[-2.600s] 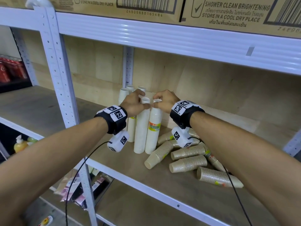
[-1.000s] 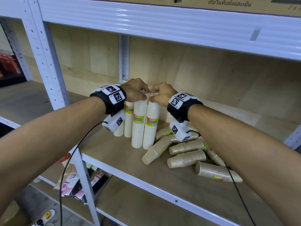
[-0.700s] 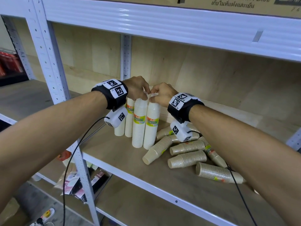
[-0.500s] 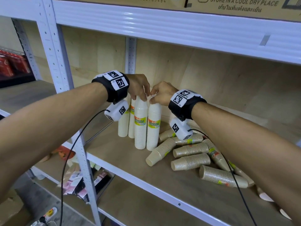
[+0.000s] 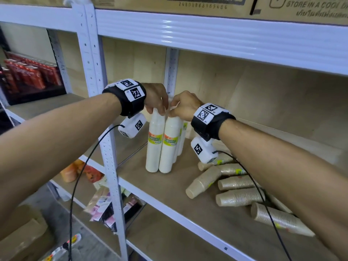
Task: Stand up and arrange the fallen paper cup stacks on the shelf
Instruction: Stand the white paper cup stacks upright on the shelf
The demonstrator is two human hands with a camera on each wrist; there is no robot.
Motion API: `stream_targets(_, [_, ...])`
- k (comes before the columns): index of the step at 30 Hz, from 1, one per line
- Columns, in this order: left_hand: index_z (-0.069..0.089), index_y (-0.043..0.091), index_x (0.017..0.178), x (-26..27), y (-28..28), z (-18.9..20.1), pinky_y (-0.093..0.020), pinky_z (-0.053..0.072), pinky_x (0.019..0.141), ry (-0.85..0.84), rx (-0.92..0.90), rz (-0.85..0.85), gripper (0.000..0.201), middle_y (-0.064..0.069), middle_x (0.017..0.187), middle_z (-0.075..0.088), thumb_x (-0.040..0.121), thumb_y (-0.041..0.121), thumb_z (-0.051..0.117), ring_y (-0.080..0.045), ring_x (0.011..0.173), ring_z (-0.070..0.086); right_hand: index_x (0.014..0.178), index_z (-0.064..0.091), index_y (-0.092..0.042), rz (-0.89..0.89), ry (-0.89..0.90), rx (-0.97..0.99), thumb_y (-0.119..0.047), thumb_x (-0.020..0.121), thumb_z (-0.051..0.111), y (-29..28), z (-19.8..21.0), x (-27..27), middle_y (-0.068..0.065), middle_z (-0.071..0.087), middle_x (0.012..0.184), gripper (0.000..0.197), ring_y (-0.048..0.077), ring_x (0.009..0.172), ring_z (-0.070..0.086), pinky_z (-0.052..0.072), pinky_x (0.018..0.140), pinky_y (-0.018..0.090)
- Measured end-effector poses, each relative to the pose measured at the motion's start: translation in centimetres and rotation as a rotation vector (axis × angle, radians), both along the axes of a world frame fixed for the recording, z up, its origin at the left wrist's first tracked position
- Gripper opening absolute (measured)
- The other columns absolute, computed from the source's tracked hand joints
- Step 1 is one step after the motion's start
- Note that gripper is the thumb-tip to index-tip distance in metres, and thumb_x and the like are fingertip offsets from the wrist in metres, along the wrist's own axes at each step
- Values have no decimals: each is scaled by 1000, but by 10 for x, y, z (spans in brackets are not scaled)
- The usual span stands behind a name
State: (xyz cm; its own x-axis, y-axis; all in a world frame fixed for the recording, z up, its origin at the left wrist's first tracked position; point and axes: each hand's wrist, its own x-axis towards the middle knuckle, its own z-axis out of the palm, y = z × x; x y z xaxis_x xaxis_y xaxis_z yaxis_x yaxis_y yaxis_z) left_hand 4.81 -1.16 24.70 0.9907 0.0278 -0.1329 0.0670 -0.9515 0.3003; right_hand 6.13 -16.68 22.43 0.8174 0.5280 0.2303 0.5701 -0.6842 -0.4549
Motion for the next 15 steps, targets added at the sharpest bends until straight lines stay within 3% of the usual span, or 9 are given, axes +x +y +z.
stream_targets(6, [71,19,108,2,13,-8,-31,61,75,-71,-39,17,30,-2,102,64,80,20,79,-24,85,71,105,70,-8,-16,-25,21,-19,78,77,14,-8,3,8,65,110,30,26,99,62,54,87,35])
stream_targets(11, [69,15,112,6,17,-13,-33,61,78,-104,-85,3,32,-7,108,64,80,18,78,-25,92,69,104,70,-9,-31,-21,23,-21,76,77,18,-15,12,7,66,109,32,23,96,61,49,77,27])
stream_targets(15, [70,15,114,6,19,-12,-26,58,69,-110,-86,2,34,-6,107,64,81,18,78,-24,87,69,114,67,-11,-39,-19,29,-26,77,77,18,-18,18,0,57,102,41,18,94,55,40,76,24])
